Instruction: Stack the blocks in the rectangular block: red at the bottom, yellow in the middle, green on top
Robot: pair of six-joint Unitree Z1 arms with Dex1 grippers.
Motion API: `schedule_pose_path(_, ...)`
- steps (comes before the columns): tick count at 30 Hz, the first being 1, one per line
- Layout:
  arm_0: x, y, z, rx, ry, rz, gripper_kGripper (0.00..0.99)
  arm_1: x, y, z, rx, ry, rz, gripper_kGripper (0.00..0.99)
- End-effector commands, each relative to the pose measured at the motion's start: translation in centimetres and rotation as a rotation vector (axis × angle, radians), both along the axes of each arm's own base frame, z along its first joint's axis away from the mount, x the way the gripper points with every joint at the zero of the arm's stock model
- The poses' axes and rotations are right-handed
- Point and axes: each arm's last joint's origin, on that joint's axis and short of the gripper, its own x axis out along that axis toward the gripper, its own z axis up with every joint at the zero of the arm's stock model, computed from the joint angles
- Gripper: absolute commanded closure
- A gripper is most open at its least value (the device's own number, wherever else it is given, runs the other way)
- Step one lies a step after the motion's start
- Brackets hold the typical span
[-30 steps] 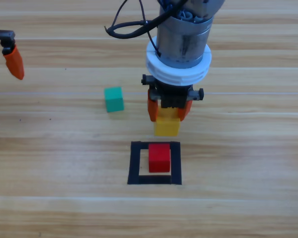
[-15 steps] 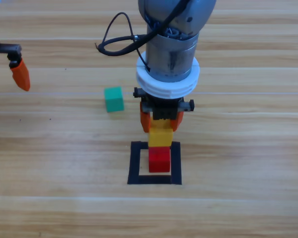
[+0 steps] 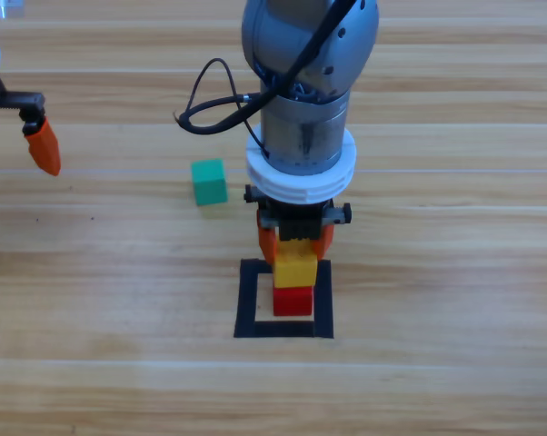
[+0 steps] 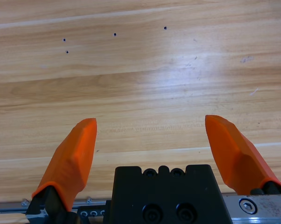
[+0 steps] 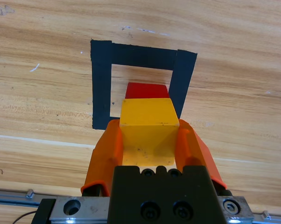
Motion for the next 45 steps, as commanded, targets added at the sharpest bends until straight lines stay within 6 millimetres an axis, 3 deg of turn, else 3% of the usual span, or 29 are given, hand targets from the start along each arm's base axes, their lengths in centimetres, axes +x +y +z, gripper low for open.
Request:
schedule_pose_path(1, 0.2, 0.4, -1.0, -0.002, 0.021, 0.005, 0.0, -0.8, 1.1, -3.0, -0.049, 0.058, 0.028, 0.99)
schedule_pose_path(25, 0.4, 0.4, -1.2, -0.008, 0.02, 0.004, 0.0, -0.8, 1.2, -3.1, -0.049, 0.069, 0.036, 0.99)
schedule_pose_path(40, 0.6, 0.5, -1.4, -0.007, 0.016, 0.001, 0.0, -0.6, 1.7, -4.7, -0.052, 0.094, 0.059, 0.99)
schedule_pose_path(41, 0.6, 0.5, -1.5, -0.006, 0.018, 0.001, 0.0, -0.5, 1.8, -4.9, -0.05, 0.094, 0.062, 0.818)
schedule_pose_path(42, 0.7, 0.6, -1.5, -0.006, 0.016, 0.003, 0.0, -0.3, 1.7, -4.9, -0.053, 0.095, 0.057, 0.283)
schedule_pose_path(43, 0.7, 0.6, -1.5, -0.006, 0.016, 0.003, 0.0, -0.2, 1.7, -4.9, -0.054, 0.091, 0.057, 0.024)
schedule_pose_path(45, 0.7, 0.8, -1.5, -0.005, 0.016, 0.003, 0.0, -0.2, 1.5, -3.6, -0.041, 0.063, 0.056, 0.0)
